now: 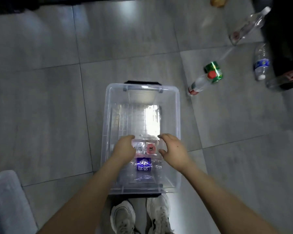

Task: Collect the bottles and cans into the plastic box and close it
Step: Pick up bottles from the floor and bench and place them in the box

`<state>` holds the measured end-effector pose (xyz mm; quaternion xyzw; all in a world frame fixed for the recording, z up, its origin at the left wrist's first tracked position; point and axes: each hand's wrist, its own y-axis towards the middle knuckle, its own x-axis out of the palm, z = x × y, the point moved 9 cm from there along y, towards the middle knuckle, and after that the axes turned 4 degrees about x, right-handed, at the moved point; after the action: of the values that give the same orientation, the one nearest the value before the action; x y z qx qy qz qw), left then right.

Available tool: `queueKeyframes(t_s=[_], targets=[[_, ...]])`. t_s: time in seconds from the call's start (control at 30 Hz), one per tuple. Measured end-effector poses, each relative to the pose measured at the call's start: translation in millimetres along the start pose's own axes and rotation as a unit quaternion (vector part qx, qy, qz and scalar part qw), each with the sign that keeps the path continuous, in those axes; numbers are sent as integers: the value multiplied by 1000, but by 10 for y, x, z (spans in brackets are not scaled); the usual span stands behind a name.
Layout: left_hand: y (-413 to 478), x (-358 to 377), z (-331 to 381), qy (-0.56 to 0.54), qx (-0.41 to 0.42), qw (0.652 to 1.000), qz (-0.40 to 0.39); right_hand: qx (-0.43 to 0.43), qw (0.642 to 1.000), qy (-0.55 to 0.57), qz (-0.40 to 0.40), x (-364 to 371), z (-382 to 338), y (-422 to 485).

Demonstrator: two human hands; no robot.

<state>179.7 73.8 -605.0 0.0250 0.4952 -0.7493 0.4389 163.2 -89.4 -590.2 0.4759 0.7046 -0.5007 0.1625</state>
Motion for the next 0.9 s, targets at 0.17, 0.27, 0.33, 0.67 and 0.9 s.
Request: queueKeyframes(t_s=[0.17, 0.27, 0.33, 0.67, 0.9], targets=[[-488, -440, 883, -3, 50, 997, 62, 53, 991, 48, 112, -1141, 185, -425], [-572, -521, 1408, -26, 72, 993, 92, 101, 980, 92, 143, -1657, 491, -485], [-543, -481, 1758, -49, 79, 990, 101, 122, 975, 114, 147, -1920, 744, -443], [262, 259, 2879, -204, 15, 957, 203, 135, 966, 220, 24, -2439, 2037, 430], [1213, 837, 3161, -164, 5, 967, 196, 151, 952, 266, -8, -2377, 2562, 1370]])
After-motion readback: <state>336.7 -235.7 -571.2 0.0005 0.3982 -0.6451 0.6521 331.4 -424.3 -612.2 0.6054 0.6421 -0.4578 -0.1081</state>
